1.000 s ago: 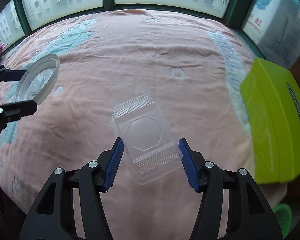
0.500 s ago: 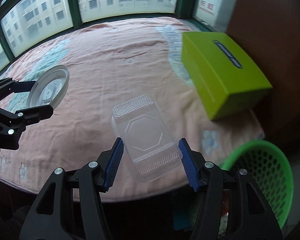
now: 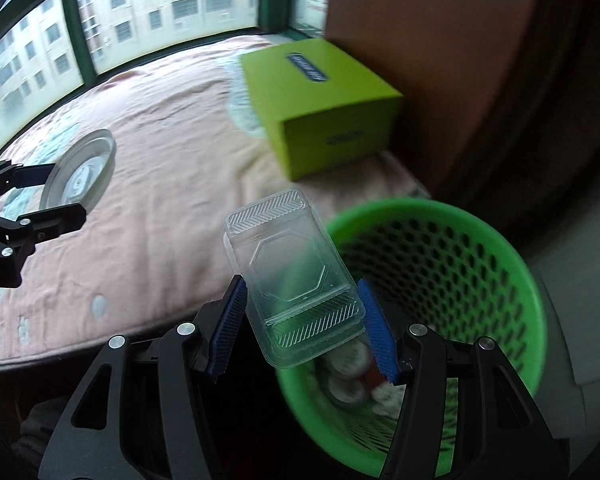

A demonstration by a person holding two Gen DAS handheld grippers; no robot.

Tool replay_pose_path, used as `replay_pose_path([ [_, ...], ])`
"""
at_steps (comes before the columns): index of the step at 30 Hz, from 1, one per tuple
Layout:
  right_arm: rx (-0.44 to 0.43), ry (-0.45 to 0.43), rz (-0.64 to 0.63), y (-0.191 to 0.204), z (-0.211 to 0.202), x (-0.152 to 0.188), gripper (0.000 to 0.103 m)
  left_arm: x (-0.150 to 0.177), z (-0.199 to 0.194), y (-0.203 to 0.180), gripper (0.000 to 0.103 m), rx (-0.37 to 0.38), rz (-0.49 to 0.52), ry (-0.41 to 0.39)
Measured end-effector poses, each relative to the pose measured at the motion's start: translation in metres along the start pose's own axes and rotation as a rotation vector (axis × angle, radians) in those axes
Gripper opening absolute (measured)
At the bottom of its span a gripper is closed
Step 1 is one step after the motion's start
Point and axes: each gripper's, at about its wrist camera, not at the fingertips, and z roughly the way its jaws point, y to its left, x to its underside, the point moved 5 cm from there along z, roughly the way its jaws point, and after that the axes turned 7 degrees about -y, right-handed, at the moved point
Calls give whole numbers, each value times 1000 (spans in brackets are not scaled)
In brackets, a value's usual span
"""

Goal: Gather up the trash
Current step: 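Carry the lid and clear tray to the green basket and open both tools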

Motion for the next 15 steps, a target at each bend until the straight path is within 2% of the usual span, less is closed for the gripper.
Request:
replay_pose_path([
  [15, 159, 28, 141, -94, -19, 32, 58, -27, 12, -79, 88, 77, 110, -7],
])
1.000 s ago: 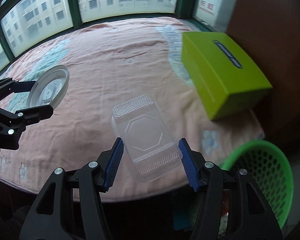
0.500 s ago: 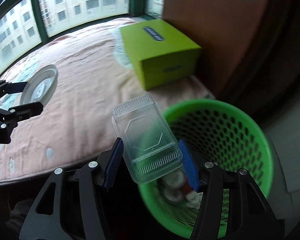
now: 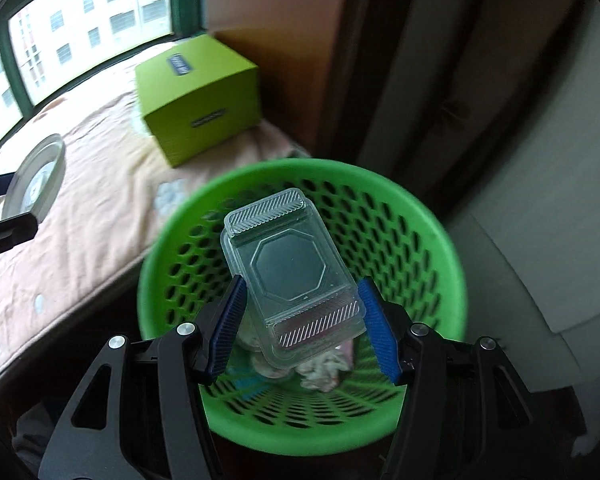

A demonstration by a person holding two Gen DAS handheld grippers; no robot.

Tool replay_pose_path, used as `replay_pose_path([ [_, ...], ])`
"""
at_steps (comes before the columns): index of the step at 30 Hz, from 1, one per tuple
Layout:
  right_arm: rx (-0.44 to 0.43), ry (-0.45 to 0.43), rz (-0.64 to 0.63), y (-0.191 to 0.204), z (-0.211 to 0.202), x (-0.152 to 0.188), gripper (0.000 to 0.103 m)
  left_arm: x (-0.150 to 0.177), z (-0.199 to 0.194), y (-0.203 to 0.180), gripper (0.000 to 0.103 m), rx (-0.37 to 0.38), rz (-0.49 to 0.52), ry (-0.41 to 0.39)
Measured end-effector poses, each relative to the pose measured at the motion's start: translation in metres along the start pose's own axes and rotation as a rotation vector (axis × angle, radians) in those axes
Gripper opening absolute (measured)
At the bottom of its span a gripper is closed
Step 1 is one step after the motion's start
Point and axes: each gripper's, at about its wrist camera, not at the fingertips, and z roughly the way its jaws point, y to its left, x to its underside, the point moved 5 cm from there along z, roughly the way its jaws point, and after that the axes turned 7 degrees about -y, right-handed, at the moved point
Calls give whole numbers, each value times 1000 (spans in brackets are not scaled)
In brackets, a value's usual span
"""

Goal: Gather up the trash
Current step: 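Carry the lid and clear tray to the green basket and open both tools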

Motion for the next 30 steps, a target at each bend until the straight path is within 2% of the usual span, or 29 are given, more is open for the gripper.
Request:
replay_pose_path([
  [3, 19, 5, 32, -16, -1, 5, 59, -4, 3, -13, 88, 10, 19, 2],
  [7, 30, 0, 74, -32, -3, 9, 66, -9, 9, -30, 88, 30, 48, 2],
  [30, 49, -82, 116, -60, -57, 16, 68, -16, 46, -107, 88, 110, 123, 47],
])
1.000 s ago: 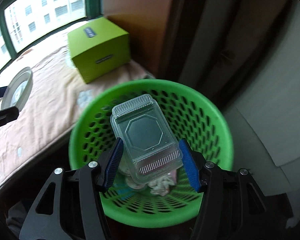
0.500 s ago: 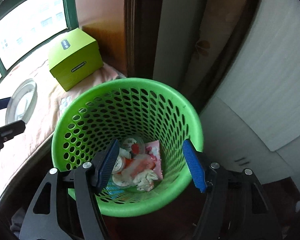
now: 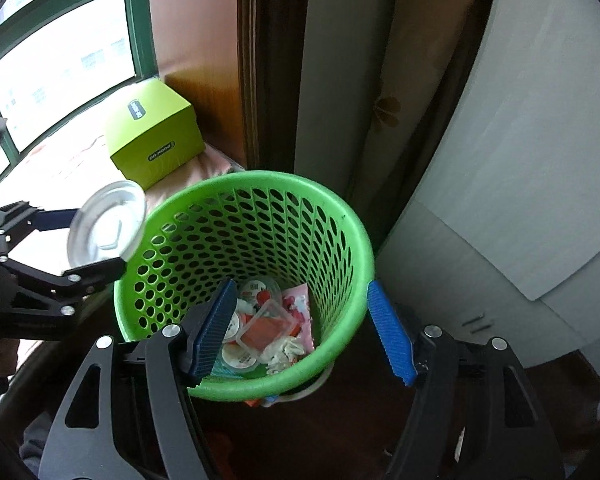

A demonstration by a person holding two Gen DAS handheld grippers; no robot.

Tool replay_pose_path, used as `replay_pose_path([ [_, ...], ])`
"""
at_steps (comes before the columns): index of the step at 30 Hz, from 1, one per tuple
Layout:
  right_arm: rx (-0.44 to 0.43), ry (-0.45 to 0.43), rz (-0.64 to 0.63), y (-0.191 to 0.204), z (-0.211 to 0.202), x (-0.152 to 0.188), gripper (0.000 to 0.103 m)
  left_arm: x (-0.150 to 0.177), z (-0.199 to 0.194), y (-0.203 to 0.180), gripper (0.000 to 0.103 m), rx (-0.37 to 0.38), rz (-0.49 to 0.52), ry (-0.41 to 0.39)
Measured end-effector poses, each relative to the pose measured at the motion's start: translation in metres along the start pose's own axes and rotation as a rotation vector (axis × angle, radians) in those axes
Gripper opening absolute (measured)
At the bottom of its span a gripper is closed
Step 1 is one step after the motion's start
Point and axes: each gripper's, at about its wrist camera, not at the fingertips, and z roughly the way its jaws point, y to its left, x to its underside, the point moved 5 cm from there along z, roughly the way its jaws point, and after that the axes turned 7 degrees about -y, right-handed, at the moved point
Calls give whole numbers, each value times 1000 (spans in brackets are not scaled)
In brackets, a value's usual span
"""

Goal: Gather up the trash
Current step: 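Carry the lid and clear tray to the green basket and open both tools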

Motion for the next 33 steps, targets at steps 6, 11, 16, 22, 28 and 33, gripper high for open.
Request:
replay_pose_path([
  [6, 1, -7, 13, -5, -7, 2, 68, -2, 6, -12, 89, 21, 4, 9],
  [11, -5, -11, 31, -7, -10, 5, 68, -4, 7, -20, 90, 37, 8, 4],
  [16, -20, -10, 51, -7, -12, 10, 68, -3, 5, -22, 92, 51, 9, -9],
  [22, -40, -16, 55, 1, -17, 14, 68, 0, -8, -9, 93, 31, -1, -29],
  [28, -66, -30, 56, 15, -22, 14, 70, 2, -29, 14, 93, -4, -26, -65],
  [33, -94, -39, 54, 34, -25, 16, 72, 8, -44, 34, 93, -55, -43, -73],
])
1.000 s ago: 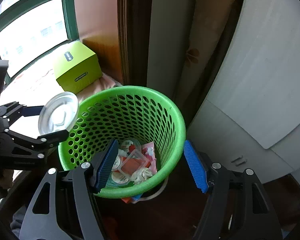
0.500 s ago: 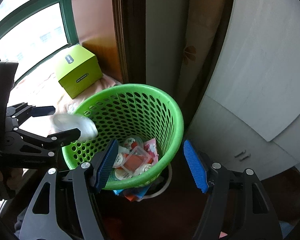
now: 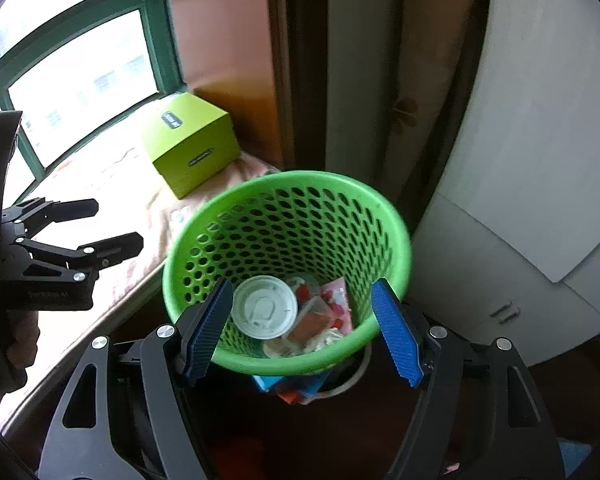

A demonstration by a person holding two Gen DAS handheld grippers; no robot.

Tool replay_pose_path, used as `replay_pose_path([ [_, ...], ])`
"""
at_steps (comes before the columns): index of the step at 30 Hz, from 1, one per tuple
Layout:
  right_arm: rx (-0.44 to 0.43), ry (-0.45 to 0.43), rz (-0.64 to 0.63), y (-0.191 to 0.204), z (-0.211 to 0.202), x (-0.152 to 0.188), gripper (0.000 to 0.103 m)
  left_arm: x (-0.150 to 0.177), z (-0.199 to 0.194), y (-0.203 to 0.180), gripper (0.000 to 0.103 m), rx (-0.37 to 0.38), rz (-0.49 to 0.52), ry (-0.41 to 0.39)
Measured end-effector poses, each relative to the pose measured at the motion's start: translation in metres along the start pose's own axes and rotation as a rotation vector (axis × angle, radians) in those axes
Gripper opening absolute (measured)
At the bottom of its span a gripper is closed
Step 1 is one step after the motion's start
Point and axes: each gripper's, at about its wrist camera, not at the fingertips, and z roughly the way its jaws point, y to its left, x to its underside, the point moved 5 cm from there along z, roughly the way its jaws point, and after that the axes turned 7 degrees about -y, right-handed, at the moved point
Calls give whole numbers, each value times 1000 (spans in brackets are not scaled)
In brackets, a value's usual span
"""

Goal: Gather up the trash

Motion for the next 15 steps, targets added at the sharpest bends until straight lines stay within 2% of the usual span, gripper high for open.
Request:
replay_pose_path([
  [15, -101, -22, -23, 76, 1, 0, 77, 32, -66, 90, 94, -159, -134, -66],
])
